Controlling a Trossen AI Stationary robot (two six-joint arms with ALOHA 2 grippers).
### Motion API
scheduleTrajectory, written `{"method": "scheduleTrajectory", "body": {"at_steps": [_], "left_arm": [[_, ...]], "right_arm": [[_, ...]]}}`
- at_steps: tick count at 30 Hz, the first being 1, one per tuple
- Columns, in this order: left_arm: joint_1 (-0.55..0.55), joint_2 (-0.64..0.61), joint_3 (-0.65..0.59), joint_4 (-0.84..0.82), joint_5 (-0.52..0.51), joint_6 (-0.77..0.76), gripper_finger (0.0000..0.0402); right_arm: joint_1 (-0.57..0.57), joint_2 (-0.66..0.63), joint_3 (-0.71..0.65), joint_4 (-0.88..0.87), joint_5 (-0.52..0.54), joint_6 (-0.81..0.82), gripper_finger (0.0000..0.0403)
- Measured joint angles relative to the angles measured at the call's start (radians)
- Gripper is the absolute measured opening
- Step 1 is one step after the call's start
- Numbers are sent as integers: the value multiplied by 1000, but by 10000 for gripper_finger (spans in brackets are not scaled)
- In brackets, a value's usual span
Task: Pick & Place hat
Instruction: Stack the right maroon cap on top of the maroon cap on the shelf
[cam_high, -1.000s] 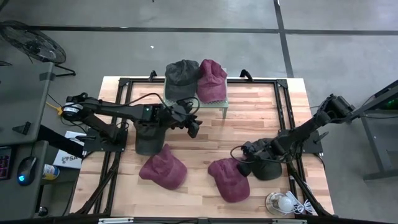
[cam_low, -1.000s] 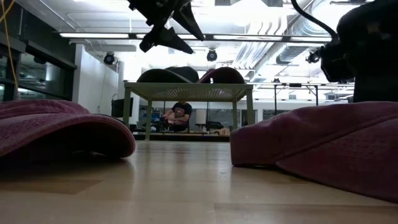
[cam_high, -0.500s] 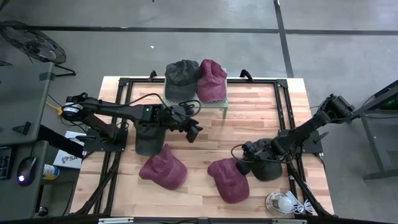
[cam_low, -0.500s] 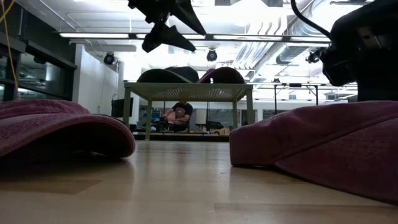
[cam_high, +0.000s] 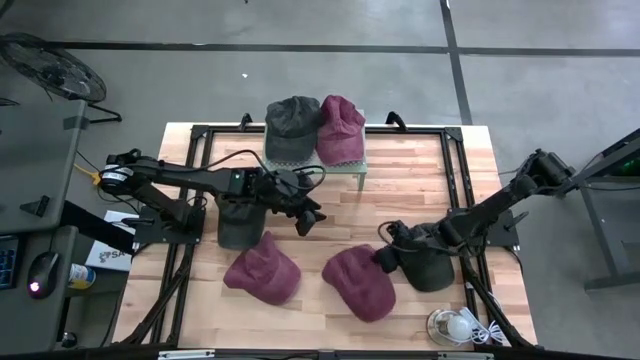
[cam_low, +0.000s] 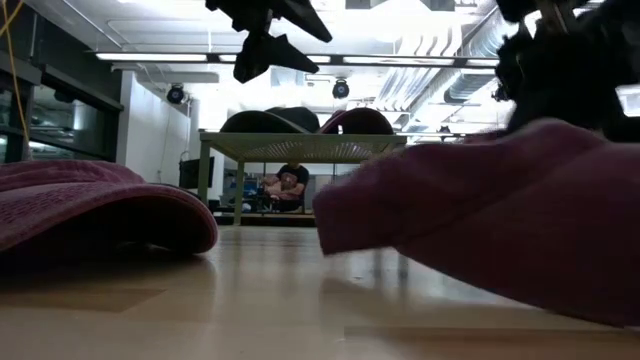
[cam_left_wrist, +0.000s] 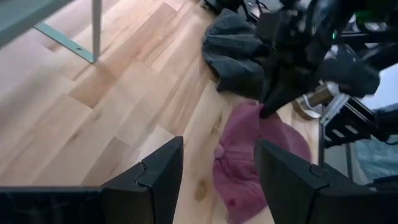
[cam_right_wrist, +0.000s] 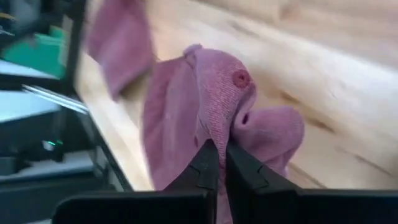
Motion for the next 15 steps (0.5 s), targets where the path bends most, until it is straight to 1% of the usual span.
{"method": "scheduleTrajectory", "body": {"at_steps": [5, 9, 11, 15], "left_arm": [[0, 0, 0, 11, 0, 0, 193], [0, 0, 0, 104, 0, 0, 193], [0, 0, 0, 160, -6, -8, 193], [0, 0, 0, 231, -70, -71, 193]], "right_arm": [[0, -93, 8, 2, 125, -56, 2], [-8, -145, 61, 2, 225, -175, 2], [-21, -163, 94, -30, 257, -228, 1], [-47, -175, 176, -134, 296, -339, 1]]}}
